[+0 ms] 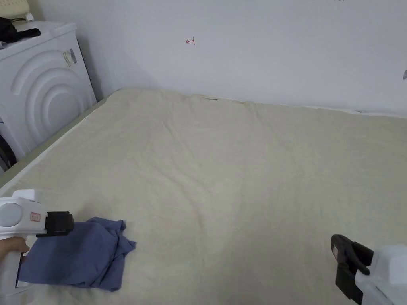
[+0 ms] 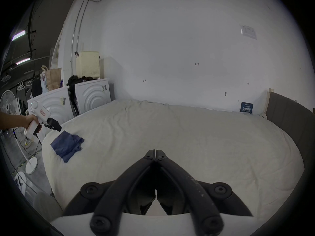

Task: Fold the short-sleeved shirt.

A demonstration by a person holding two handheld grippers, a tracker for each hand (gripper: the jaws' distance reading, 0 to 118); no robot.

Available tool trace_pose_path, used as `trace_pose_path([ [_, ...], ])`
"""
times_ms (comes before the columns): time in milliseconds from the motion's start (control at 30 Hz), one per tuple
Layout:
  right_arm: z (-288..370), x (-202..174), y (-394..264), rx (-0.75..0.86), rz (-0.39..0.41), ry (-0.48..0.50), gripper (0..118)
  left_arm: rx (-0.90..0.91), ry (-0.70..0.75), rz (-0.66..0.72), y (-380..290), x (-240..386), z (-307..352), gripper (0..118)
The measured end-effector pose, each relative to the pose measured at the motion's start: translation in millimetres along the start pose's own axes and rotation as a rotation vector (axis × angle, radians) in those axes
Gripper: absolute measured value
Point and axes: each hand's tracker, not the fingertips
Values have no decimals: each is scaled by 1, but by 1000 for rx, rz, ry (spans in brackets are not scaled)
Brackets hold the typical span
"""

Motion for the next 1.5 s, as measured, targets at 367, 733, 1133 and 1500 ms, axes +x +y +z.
trace_pose_path([
  [367, 85, 14, 77, 153, 27, -114, 2, 349, -61, 18, 0, 71, 175, 111],
  [733, 161, 54, 107, 295, 74, -235, 2, 813, -170, -40, -56, 187, 327, 112],
  [1133, 219, 103, 83, 360, 93, -385, 2, 1013, -293, -81, -141, 307, 341, 111],
  [1500, 235, 128, 58, 347, 61, -471, 2, 961, -472, -150, -174, 352, 336, 0],
])
